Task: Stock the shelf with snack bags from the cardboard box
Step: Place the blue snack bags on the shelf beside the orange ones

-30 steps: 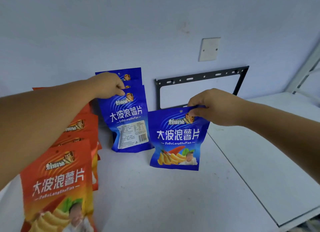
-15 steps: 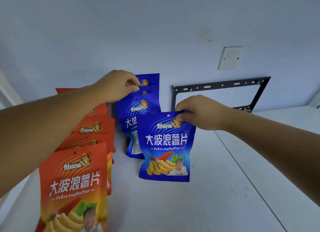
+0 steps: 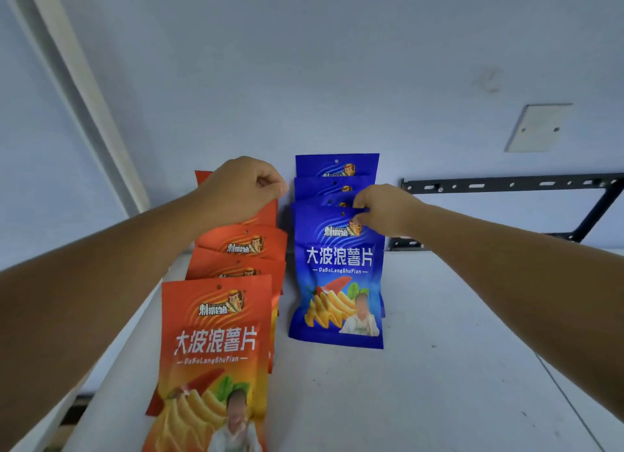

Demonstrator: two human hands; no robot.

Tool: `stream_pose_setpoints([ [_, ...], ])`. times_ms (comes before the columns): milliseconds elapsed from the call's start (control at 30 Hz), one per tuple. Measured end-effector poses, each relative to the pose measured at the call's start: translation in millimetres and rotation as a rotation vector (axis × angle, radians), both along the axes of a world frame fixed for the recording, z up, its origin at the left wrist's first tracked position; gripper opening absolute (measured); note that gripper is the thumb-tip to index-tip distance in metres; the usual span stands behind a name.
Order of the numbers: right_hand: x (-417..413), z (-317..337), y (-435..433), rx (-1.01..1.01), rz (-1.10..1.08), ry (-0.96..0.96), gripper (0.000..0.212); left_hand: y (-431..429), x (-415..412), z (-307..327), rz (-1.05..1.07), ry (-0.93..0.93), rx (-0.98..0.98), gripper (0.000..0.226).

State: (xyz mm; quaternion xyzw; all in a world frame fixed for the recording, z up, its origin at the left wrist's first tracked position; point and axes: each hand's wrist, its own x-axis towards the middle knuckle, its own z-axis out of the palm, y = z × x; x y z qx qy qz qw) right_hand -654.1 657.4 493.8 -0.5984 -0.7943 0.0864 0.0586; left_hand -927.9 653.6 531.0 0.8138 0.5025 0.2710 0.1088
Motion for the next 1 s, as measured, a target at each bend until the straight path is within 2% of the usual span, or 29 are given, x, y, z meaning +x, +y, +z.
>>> stream_pose_setpoints([
  [100, -3, -3, 4, -0.015, -0.011, 0.005, 0.015, -4, -2, -4, -0.009, 0.012, -0.031, 0.013],
  [400, -1, -1, -6, -0.005, -0.001, -0.018, 0.030, -5, 15, -13, -0.091, -0.003, -0.122, 0.011],
  [600, 15, 5, -26, 0.041, -0.085, 0.076, 0.033, -8, 35, -13, -0.149, -0.024, -0.116, 0.007],
  [733, 30, 9, -45, 0.018, -0.104, 0.132, 0.030, -11, 58, -10, -0.227, 0.030, -0.151, 0.009],
  [1000, 100, 31, -133, 0.091, -0.311, 0.292, 0.021, -33, 151, -1, -0.433, 0.098, -0.198, 0.014],
])
